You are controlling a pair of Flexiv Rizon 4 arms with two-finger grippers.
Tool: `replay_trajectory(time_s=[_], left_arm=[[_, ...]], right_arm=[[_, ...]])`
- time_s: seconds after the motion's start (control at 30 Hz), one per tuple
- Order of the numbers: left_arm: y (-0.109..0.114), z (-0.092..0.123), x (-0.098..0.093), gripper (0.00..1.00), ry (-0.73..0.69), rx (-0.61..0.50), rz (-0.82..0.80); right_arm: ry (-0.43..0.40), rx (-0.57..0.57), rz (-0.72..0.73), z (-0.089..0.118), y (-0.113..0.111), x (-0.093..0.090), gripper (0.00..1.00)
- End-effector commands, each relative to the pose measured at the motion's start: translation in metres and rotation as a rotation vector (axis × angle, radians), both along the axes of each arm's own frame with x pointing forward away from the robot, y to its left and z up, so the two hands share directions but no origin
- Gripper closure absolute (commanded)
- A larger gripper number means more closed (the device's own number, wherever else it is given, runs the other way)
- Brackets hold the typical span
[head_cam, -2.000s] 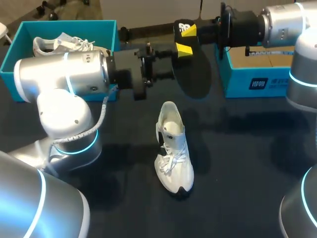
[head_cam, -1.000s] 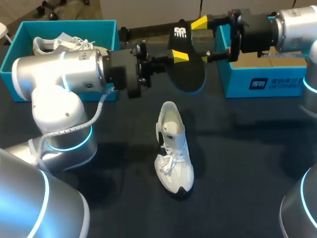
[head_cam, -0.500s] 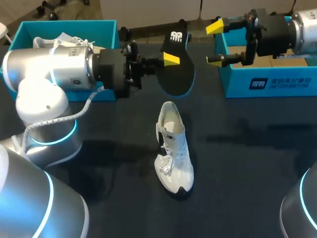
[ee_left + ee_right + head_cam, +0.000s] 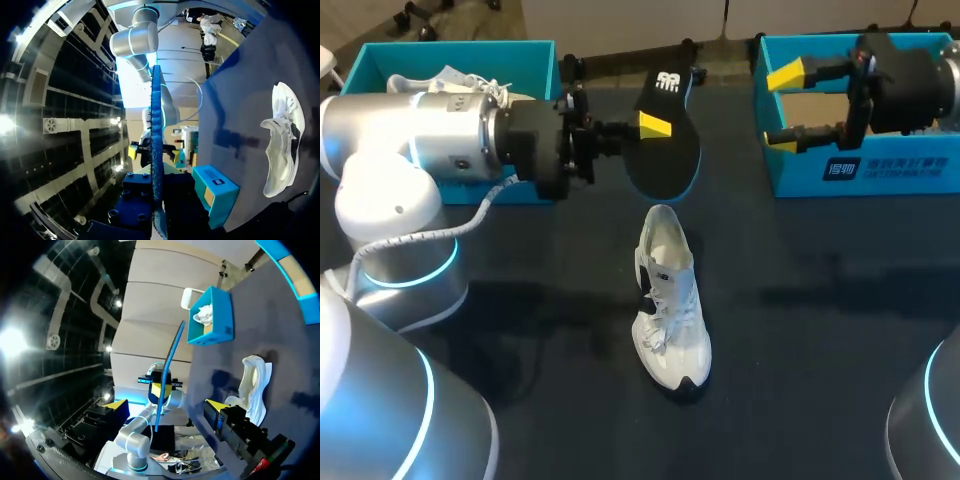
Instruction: Take the shoe out of the shoebox, open the shoe tongue, remove and reinsert the insole, then place the shoe into the shoebox
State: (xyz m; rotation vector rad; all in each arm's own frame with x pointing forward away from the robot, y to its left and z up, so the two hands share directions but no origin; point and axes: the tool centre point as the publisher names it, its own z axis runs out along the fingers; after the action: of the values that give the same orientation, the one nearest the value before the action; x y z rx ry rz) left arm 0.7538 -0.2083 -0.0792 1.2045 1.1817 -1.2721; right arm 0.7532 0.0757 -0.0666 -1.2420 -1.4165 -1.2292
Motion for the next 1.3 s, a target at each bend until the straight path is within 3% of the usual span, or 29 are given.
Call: replay_trajectory(time_s=[0.03, 0.47, 0.73, 0.97, 1.3], left_arm=[[0.0, -0.001, -0.001, 1.0, -0.002, -0.001, 0.001], [0.0, -0.001, -0.001, 1.0, -0.002, -0.001, 0.001], [-0.001, 0.008, -0.015, 1.0, 0.198, 0.092, -0.018], [0.001, 0.011, -0.021, 1.0, 0.455, 0.131, 0.0], [0.008, 0.012, -0.033, 1.0, 1.038, 0.292, 0.037]], right_arm=[[-0.015, -0.002, -0.007, 0.001, -0.006, -0.006, 0.0], [-0.025, -0.013, -0.007, 0.0, -0.008, -0.006, 0.0], [-0.025, -0.013, -0.007, 0.0, -0.008, -0.006, 0.0], [-0.025, -0.013, -0.007, 0.0, -0.008, -0.006, 0.0], [-0.025, -0.013, -0.007, 0.0, -0.008, -0.006, 0.0]])
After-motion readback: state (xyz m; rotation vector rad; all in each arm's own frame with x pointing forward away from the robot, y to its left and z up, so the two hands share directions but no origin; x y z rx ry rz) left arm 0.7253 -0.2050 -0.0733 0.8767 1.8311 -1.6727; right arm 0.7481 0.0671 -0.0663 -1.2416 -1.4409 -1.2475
